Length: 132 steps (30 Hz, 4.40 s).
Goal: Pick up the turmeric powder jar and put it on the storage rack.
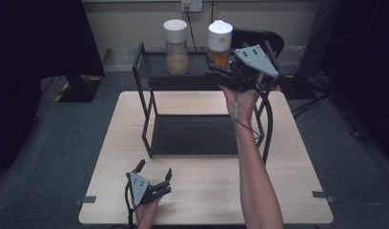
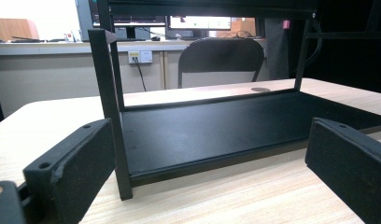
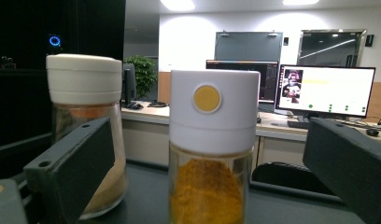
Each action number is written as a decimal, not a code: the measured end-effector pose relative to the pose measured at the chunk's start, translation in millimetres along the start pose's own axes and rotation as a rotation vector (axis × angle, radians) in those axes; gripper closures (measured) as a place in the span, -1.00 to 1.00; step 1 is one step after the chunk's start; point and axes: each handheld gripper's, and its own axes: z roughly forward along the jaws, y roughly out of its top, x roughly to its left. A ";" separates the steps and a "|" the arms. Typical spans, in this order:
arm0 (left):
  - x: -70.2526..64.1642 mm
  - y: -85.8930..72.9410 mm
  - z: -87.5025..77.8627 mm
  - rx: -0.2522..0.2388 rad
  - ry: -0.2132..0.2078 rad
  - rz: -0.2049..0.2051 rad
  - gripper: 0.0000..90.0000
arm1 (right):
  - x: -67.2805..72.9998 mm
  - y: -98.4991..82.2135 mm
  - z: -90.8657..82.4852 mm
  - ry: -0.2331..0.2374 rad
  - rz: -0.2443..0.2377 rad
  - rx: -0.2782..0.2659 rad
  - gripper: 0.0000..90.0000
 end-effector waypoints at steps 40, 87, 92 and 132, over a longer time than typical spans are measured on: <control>-0.3 -0.2 0.0 -0.001 0.001 -0.002 -0.97 | 10.3 -46.8 -78.0 0.025 0.043 -0.027 -1.00; -0.6 -0.3 0.0 -0.002 0.003 -0.003 -0.97 | 10.4 -152.4 -173.9 -0.016 0.135 0.008 -1.00; -0.7 -0.2 0.0 -0.001 0.003 -0.003 -0.97 | 9.5 -167.5 -181.4 -0.025 0.145 0.032 -1.00; -0.7 -0.4 -0.1 -0.002 0.002 0.000 -0.97 | 21.5 -249.0 -195.0 -0.116 0.060 0.174 -1.00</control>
